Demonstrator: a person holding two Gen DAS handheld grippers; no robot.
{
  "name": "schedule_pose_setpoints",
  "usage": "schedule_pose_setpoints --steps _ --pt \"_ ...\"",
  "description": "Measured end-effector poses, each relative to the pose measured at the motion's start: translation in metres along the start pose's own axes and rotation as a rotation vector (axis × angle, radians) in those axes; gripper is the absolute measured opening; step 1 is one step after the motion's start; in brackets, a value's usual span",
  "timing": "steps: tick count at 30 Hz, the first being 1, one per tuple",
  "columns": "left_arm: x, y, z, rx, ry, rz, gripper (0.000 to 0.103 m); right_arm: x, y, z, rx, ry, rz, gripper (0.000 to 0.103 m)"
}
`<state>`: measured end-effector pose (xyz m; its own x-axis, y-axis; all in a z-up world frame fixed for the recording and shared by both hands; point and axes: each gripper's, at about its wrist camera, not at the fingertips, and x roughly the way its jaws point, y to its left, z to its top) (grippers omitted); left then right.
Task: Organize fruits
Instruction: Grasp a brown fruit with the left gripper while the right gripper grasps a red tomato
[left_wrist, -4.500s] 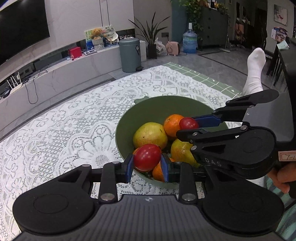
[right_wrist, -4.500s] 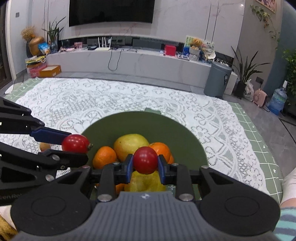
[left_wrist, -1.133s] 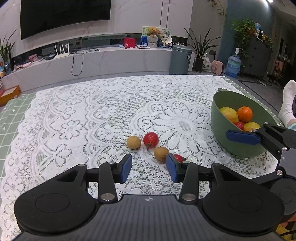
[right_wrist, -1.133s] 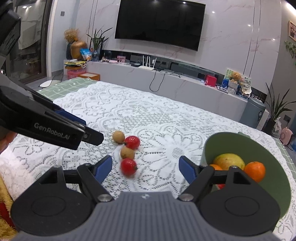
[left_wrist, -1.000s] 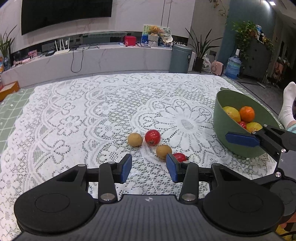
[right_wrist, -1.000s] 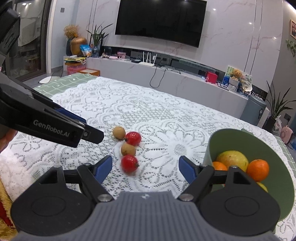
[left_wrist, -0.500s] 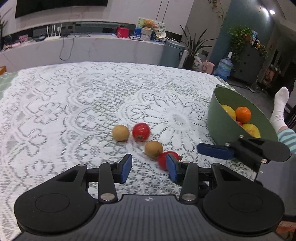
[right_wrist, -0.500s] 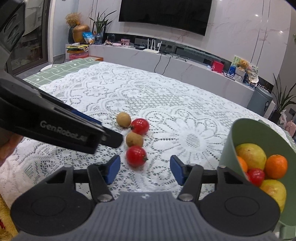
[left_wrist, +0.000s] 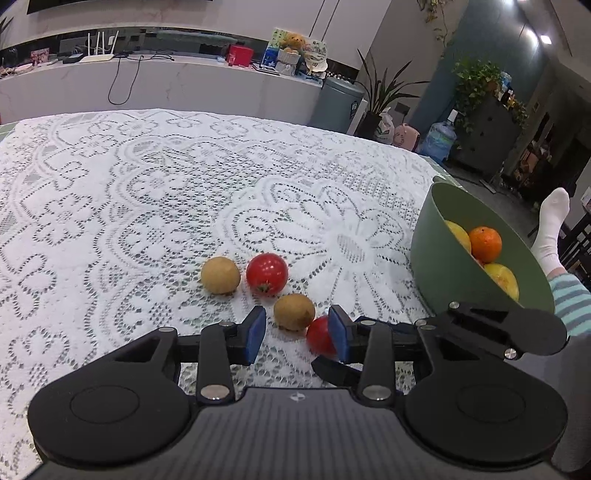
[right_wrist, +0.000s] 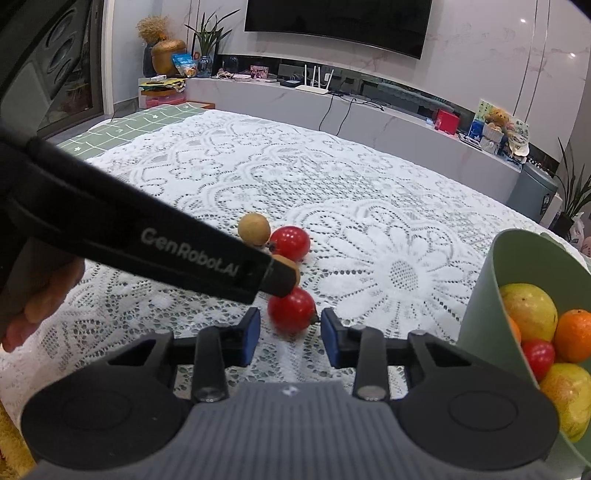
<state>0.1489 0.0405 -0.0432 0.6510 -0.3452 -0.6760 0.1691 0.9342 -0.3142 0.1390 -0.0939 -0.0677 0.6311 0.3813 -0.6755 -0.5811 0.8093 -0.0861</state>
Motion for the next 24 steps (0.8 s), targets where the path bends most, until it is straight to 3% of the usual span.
schedule_pose_setpoints --steps 8,24 --pt "0.004 0.000 0.002 -0.002 -0.015 -0.012 0.037 0.005 -0.009 0.003 0.032 0.009 0.007 0.025" --pt "0.011 -0.005 0.000 0.024 -0.007 -0.005 0.037 0.002 -0.022 0.005 0.064 0.034 -0.025 0.025"
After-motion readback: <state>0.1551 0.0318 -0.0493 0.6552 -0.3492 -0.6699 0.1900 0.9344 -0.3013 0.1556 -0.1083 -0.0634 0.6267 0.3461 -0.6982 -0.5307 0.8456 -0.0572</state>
